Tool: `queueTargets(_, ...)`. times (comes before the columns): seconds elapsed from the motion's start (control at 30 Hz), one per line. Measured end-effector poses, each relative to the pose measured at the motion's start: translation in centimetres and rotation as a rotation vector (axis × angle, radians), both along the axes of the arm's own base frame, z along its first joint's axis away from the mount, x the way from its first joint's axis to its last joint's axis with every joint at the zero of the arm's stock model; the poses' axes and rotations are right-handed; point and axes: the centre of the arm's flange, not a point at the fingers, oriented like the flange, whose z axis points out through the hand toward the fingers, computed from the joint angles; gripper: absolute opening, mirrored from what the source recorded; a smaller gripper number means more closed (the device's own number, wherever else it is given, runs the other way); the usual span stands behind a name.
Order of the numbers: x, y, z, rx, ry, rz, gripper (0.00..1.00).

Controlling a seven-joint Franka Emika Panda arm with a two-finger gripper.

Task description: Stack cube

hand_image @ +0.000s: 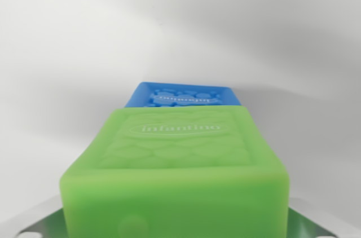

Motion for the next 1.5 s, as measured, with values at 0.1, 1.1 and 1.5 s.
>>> queueTargets(0.1,0.0,0.0,0.0,0.000,0.000,0.000,1.00)
queueTargets(1.1,0.1,0.0,0.5,-0.001,-0.002,0.000,1.00)
queueTargets(1.5,0.1,0.0,3.3,-0.002,-0.005,0.000,1.00)
